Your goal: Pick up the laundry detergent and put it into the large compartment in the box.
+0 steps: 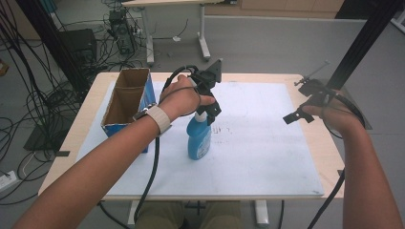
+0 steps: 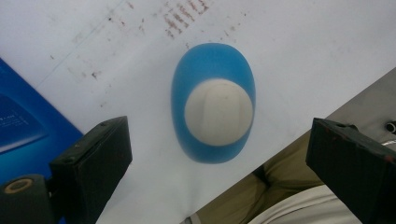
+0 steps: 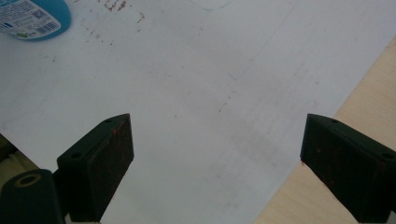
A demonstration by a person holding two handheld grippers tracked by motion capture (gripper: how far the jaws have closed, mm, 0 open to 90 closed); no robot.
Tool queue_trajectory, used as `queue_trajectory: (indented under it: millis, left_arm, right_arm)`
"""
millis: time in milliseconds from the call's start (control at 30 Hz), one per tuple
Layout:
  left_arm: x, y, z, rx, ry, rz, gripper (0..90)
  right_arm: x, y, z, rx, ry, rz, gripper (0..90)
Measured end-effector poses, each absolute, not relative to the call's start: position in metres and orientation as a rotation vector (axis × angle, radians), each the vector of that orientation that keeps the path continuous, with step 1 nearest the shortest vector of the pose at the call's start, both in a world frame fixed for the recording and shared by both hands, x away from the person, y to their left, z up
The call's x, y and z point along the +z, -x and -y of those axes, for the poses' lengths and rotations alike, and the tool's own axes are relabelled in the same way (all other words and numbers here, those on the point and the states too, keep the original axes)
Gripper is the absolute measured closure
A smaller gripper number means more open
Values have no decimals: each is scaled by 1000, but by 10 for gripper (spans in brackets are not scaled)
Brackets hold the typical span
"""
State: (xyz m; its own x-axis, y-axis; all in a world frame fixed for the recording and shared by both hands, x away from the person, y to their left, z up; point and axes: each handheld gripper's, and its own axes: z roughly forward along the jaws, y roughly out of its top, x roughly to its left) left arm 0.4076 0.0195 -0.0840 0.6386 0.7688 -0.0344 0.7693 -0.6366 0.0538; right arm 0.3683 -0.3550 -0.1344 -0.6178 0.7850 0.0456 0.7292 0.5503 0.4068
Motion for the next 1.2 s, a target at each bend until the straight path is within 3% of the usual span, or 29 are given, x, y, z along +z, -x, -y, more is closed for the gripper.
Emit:
queue_trajectory:
  millis: [1200]
  left_arm:
    - [-86, -409, -23, -22, -2767, -1327, 76]
  right_arm:
    - [-135, -370, 352, 593, -1294, -2642, 93]
